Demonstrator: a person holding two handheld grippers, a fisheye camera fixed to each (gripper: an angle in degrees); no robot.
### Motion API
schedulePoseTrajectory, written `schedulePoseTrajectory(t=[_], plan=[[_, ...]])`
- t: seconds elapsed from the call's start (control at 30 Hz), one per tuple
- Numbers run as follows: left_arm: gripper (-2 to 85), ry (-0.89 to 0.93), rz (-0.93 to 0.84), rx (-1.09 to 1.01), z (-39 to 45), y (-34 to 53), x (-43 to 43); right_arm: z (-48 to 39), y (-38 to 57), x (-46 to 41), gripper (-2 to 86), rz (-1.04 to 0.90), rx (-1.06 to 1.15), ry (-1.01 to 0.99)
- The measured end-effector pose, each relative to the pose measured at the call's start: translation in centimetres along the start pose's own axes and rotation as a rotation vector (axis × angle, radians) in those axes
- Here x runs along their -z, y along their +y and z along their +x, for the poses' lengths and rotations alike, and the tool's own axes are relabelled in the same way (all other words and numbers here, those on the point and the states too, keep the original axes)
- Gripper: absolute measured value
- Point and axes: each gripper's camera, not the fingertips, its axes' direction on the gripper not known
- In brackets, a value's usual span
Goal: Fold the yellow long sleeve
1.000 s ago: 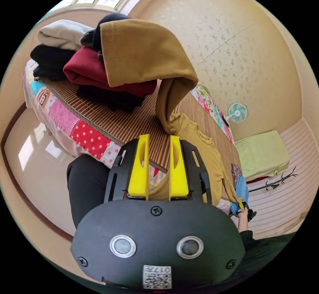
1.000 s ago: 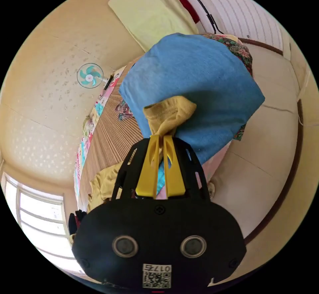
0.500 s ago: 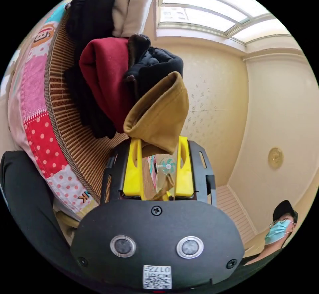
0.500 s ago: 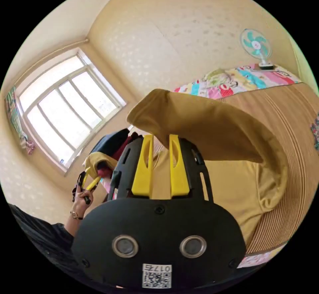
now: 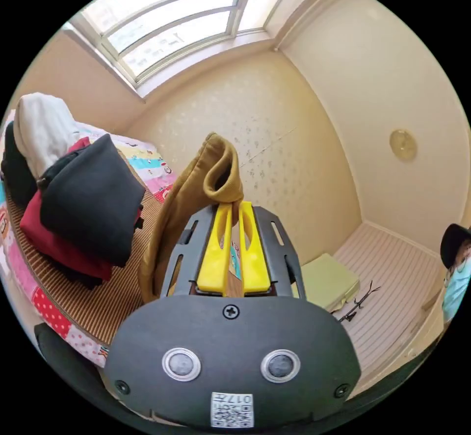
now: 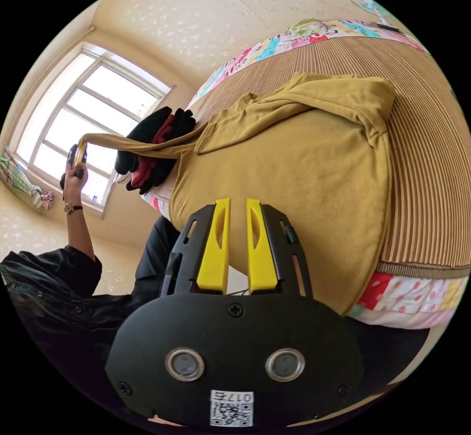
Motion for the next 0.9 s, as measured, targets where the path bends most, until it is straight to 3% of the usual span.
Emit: schedulePoseTrajectory(t=[0.1,0.17,0.27,0.33,0.5,0.63,0.73,0.9], plan=[[2.7,0.061,-0.135,-0.230,8.8,3.9,-9.2,1.5,0.8,1.1,6.9,0.051,-0.062,-0.042],[5.6,0.134,-0.375,-0.410,14.7,9.9,-17.4,1.7,1.4,1.6,7.1,0.083,-0.073,-0.064],[10.0,0.175,-0.760,-0.497,17.9,19.3,-25.0,2.4,2.5,2.5,7.8,0.106,-0.097,-0.077],[10.5,0.143,-0.851,-0.509,17.4,23.8,-26.0,3.1,3.4,3.5,8.5,0.116,-0.118,-0.082],[11.0,-0.097,-0.941,-0.441,11.1,28.6,-23.4,4.3,6.5,7.4,9.9,0.175,-0.149,0.031],[8.5,-0.464,-0.900,-0.468,6.1,29.1,-20.5,2.8,6.6,7.8,8.8,0.182,-0.072,0.149],[4.8,-0.655,-1.052,-0.511,3.4,30.9,-24.0,1.9,3.8,4.2,5.9,0.066,-0.012,0.253],[0.0,-0.683,-1.115,-0.540,3.3,30.4,-34.3,4.4,-7.3,-1.0,2.0,-0.080,-0.120,0.287]])
